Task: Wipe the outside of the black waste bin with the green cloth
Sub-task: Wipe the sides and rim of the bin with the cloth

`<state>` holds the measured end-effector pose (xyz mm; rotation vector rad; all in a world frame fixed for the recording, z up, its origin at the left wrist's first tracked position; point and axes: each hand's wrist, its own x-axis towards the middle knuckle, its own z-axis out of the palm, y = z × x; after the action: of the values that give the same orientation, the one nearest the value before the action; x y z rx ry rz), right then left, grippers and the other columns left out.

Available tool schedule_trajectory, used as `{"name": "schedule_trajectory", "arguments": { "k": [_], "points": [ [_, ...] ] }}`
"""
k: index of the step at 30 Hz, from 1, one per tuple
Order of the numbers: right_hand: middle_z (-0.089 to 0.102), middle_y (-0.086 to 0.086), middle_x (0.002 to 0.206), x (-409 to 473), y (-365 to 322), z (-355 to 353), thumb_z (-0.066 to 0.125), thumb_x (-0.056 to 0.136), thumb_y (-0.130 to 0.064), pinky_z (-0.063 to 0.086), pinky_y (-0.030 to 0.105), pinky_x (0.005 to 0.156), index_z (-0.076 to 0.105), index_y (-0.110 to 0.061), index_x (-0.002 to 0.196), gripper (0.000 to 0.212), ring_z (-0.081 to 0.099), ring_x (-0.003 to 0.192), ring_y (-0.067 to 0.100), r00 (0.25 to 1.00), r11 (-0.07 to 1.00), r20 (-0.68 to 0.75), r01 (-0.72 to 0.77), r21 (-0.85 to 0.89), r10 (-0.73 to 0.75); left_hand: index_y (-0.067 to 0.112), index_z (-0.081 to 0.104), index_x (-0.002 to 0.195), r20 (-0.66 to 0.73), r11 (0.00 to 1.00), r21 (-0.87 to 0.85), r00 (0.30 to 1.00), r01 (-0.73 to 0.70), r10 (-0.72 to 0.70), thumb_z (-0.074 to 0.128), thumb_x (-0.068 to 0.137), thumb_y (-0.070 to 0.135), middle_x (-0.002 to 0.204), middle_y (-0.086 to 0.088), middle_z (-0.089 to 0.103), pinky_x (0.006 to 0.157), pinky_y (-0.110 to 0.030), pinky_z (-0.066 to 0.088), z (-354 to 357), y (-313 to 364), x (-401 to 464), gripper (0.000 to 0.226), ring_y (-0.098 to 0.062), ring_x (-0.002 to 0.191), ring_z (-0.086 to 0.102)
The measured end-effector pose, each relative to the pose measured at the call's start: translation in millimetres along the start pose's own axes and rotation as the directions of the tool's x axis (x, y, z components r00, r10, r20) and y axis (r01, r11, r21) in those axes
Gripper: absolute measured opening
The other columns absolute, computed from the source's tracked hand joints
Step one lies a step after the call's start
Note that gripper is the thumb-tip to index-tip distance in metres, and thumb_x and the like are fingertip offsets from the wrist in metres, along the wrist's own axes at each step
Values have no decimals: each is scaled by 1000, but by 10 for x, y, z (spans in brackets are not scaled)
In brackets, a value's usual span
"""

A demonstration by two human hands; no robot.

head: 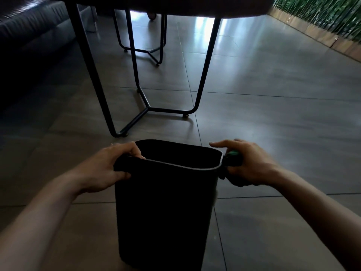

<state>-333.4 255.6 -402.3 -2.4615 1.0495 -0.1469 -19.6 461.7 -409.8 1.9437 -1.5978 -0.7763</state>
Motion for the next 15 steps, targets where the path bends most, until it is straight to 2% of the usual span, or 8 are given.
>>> {"name": "schedule_trajectory", "arguments": {
  "k": [3,4,6,7,9,11,13,15],
  "points": [
    [64,-6,104,-52,33,-2,83,79,-16,51,22,62,60,-57,122,63,67,87,20,999,993,-49,-1,118,7,43,55,97,-70,999,25,997,43,-41,78,78,5,95,14,66,83,-31,50,4,-19,-11,49,-3,92,60],
    [65,-1,105,-111,44,-9,84,80,-16,53,23,57,62,-53,121,60,69,81,22,993,970,-107,-27,242,55,43,54,96,-83,998,26,995,55,-52,78,78,4,94,13,65,78,-28,50,7,-15,-4,49,-2,88,61],
    [66,2,107,-294,-28,-18,86,79,-23,55,27,50,62,-46,122,55,72,70,26,952,853,-237,-44,520,193,42,52,97,-101,997,22,992,76,-73,77,79,5,95,14,65,73,-24,48,22,-2,3,48,-2,84,60],
    [67,-3,106,-394,-128,14,86,77,-30,56,28,52,62,-45,122,53,73,71,24,919,836,-331,4,549,213,41,51,98,-110,996,26,991,81,-78,77,79,6,96,14,64,72,-24,47,40,12,17,48,-4,84,60],
    [68,-12,104,-497,-468,223,86,75,-38,60,26,65,61,-39,118,50,73,80,12,872,861,-478,162,483,104,39,51,103,-129,994,56,988,93,-85,77,80,8,99,13,63,77,-31,49,80,56,56,46,-14,88,61],
    [66,-13,107,-470,-865,543,79,76,-31,59,23,76,59,-31,114,43,71,92,9,856,832,-513,333,443,-69,36,53,108,-137,991,85,987,101,-88,77,81,11,104,9,64,86,-38,51,139,134,111,44,-21,96,63],
    [58,-4,114,-335,-1185,877,77,79,-26,57,27,77,57,-22,113,40,63,97,11,824,861,-511,428,276,-245,34,54,112,-141,989,125,988,85,-67,75,80,11,109,5,67,95,-43,48,179,213,141,45,-25,104,62],
    [56,5,116,-195,-1306,1183,76,83,-22,56,37,74,60,-12,110,34,59,96,21,794,899,-488,435,39,-363,33,54,115,-123,988,145,992,57,-39,67,78,4,111,4,68,100,-49,44,214,275,159,49,-26,110,60]
  ]
}}
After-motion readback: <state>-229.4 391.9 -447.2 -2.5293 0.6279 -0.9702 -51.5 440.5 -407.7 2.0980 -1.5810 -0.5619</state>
